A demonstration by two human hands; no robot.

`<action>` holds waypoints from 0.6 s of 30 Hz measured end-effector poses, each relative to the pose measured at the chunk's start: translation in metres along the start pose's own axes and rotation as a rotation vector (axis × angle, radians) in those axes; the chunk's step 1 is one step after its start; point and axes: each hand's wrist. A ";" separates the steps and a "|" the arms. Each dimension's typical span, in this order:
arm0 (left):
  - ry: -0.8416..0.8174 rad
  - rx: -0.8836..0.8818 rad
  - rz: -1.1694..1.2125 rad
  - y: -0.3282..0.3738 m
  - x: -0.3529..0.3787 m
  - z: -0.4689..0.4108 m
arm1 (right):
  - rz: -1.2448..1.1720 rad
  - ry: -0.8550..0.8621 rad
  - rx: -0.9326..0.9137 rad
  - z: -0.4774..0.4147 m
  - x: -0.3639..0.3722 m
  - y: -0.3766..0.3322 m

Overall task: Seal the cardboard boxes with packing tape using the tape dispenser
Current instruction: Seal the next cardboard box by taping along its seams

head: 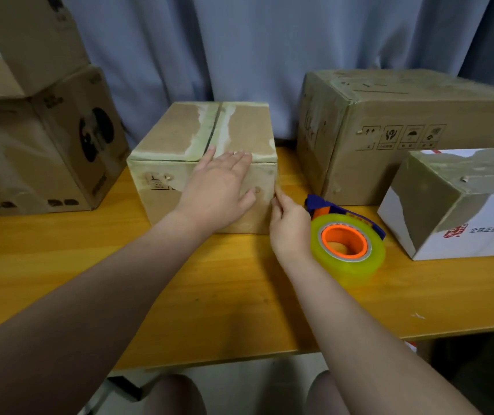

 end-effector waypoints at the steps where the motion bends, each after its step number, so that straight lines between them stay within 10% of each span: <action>1: 0.002 0.001 0.002 0.000 0.000 0.000 | 0.015 -0.014 0.000 0.003 0.002 0.002; 9: 0.019 -0.011 0.022 0.001 0.005 0.000 | -0.382 -0.310 -0.005 0.002 -0.006 -0.009; 18: 0.014 0.024 0.029 -0.005 0.002 0.000 | -0.082 -0.590 0.146 0.007 -0.023 0.010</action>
Point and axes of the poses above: each hand's wrist, its own z-axis away from the middle knuckle, its own x-axis out of the palm, y = z × x, and after that the axes turned 8 degrees about y, right-handed
